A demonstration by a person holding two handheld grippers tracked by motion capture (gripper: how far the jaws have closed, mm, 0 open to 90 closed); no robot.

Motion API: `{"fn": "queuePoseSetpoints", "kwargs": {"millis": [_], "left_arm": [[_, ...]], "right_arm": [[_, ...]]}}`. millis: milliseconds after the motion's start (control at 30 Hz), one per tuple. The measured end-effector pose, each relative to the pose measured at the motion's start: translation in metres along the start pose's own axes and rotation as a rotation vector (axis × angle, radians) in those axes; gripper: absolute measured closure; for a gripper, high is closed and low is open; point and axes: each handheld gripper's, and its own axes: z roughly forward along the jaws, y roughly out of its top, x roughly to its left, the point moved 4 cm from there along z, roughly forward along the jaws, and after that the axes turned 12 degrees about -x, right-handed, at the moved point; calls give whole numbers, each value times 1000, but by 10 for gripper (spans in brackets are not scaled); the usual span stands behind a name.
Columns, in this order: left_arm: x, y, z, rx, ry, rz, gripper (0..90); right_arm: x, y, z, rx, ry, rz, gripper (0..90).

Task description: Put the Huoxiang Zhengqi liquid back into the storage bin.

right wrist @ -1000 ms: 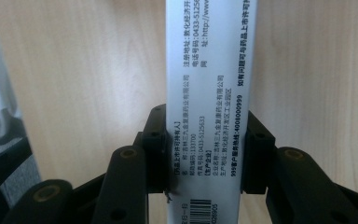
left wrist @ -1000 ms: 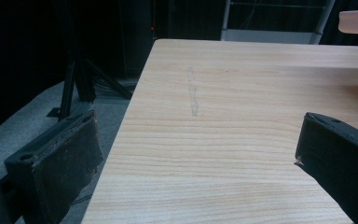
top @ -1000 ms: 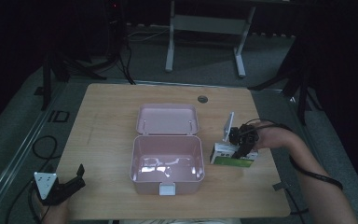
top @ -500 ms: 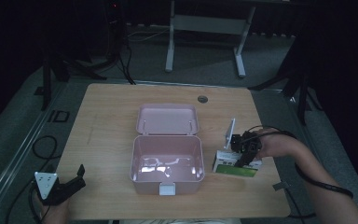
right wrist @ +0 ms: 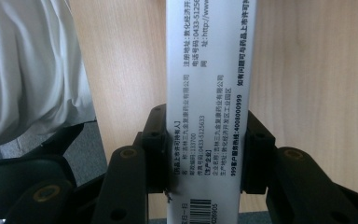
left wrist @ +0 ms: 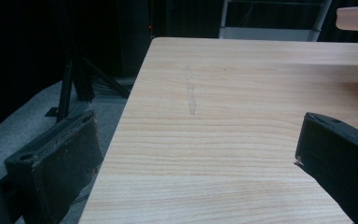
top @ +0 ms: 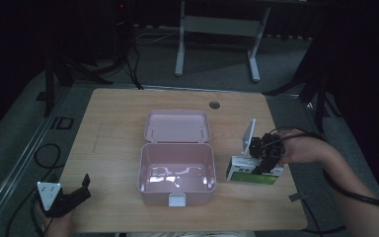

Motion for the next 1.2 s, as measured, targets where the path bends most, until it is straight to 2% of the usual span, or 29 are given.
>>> {"fn": "queuePoseSetpoints", "kwargs": {"millis": [200,367,600,633,800,900,967,1033,1167,1200], "left_arm": [[1,0,0,-1,7,-2,3],[0,0,0,3,3,4,2],[0,0,0,3,5,2,3],[0,0,0,3,5,2,3],[1,0,0,3,3,1,2],[0,0,0,3,4,1,2],[1,0,0,3,4,1,2],[0,0,0,2,3,0,2],[0,0,0,3,2,1,2],[1,0,0,1,1,0,3]], "right_arm": [[0,12,-21,-30,-20,-18,617],[-1,22,-32,-32,-29,-20,616],[2,52,-46,-36,-42,-61,617],[2,52,-46,-36,-42,-61,617],[5,77,-46,-41,-34,-90,617],[6,83,-45,-30,-40,-94,616],[8,93,-42,-10,-47,-120,617],[10,100,-41,-7,-45,-125,617],[13,113,-39,-23,-31,-135,617],[14,123,-36,-32,-20,-143,616]]}}
